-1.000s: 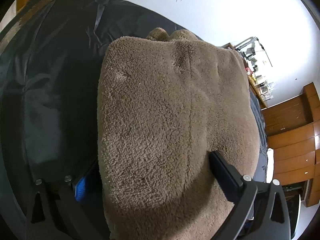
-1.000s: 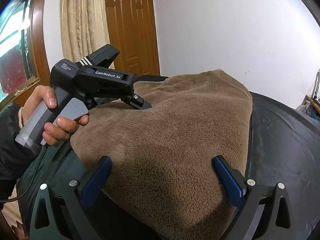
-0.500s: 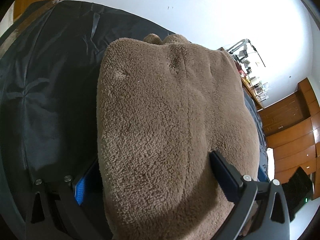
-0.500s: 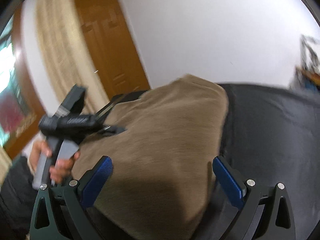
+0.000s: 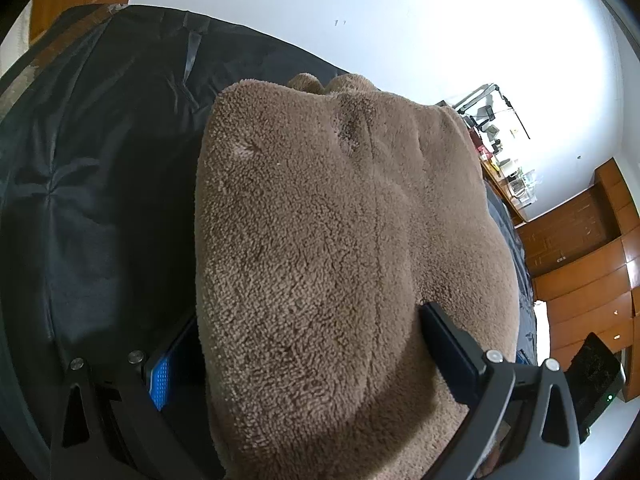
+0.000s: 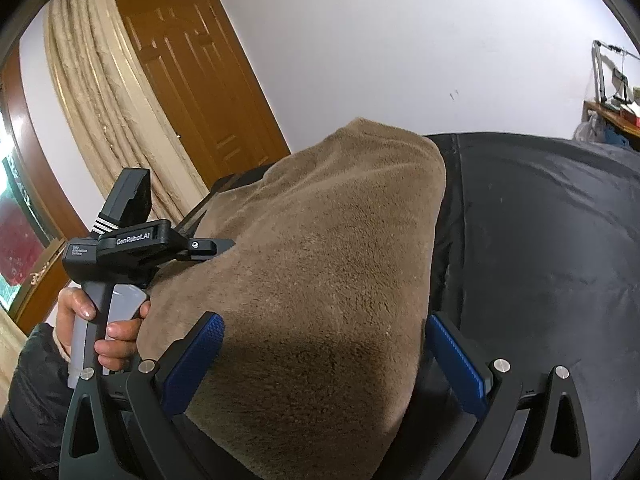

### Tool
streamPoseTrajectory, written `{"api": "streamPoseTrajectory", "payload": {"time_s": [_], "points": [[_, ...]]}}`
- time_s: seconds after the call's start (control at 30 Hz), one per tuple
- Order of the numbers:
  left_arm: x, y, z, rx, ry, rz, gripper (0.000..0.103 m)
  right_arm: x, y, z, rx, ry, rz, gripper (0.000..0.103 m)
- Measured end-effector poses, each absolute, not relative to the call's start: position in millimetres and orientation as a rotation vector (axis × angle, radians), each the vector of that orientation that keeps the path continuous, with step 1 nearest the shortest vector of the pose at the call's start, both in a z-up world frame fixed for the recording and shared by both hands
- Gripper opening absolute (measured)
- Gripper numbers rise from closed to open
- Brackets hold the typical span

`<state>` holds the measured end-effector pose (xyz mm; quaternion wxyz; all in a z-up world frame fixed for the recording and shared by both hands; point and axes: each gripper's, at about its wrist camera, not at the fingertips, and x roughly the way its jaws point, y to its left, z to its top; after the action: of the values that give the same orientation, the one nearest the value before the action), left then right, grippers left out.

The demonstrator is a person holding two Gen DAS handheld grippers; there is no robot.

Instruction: Fold clothes

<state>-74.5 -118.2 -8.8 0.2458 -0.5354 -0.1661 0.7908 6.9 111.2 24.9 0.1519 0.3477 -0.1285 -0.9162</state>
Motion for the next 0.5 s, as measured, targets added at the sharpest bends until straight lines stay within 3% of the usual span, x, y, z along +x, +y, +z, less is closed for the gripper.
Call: {"api": "streamPoseTrajectory", "payload": {"time_s": [0.5], "points": [[-63, -122, -7, -1.429, -0.455, 2.167, 0.102, 8, 108, 17, 1.031, -0.402, -2.6, 0.102]]}}
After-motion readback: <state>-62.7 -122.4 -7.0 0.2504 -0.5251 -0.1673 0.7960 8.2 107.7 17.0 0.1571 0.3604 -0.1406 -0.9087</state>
